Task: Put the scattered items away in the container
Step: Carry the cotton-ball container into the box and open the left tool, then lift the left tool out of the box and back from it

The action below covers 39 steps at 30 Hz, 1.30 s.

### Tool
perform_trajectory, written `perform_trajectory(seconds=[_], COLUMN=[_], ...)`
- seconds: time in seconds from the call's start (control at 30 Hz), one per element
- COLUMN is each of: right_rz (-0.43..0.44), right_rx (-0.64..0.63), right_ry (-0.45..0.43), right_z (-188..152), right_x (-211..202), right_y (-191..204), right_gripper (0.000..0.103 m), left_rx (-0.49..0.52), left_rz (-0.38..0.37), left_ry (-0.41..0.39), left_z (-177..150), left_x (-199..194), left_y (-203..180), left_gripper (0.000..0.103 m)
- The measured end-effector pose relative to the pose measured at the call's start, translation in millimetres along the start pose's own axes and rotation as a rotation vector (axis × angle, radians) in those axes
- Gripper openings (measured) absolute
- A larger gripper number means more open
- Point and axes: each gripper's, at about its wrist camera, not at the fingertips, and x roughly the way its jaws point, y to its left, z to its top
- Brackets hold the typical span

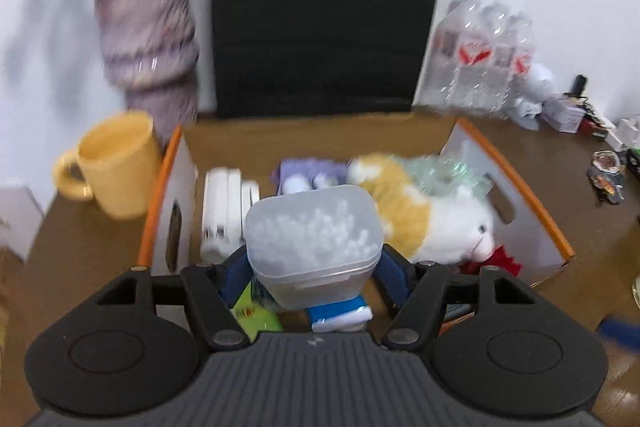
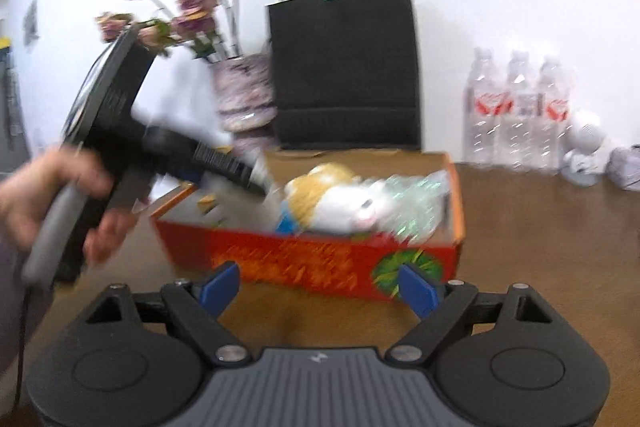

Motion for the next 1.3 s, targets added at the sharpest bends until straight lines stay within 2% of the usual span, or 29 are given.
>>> perform_trajectory(seconds=[0.07, 0.13, 0.27, 0.37, 0.47, 0.57, 0.67, 0.77, 0.93, 1.03, 1.3], right_rz=[-0.037, -0.057, -0.037, -0.02, -0.026, -0.024, -0.072, -0.109, -0.078, -0.104, -0.065], right_rx=[0.008, 0.041, 0.167, 0.214, 0.236, 0.251, 0.219, 0.207, 0.274, 0.281, 0.25], right_ry=[0.014, 0.049, 0.204, 0.303, 0.439, 0.57, 0.627, 0.648, 0.687, 0.694, 0.594], right_z=[19, 40, 78, 98, 106, 98, 92, 91, 95, 105, 126], right_x=[8, 20, 61, 91, 122, 144, 151, 152, 139, 128, 67], right_y=[-4, -12, -29, -34, -36, -35, -28, -24, -29, -31, -14], right_gripper=[0.086, 0.086, 0.086, 0.086, 0.086, 0.086, 0.086, 0.087, 0.093, 0.095, 0.096], left_rx=[-0.016, -0.025, -0.021, -0.028, -0.043, -0.059, -0.076, -0.085, -0.118, -0.103, -0.087], left_rz=[0.002, 0.014, 0.051, 0.061, 0.059, 0.063, 0.066, 0.07, 0.062, 0.053, 0.078], left_ry=[-0.007, -0.021, 0.013, 0.048, 0.072, 0.086, 0.108, 0.141, 0.165, 0.173, 0.094], left_z=[-5, -8, -5, -5, -5, -5, -4, -3, 0, 5, 8], left_x=[-5, -14, -23, -26, -26, -26, -26, -24, -35, -47, -95], left_y=[3, 7, 13, 18, 22, 24, 24, 23, 22, 16, -3], left_gripper=[0.093, 0.103, 0.103, 0.103, 0.103, 0.103, 0.103, 0.103, 0.103, 0.103, 0.103])
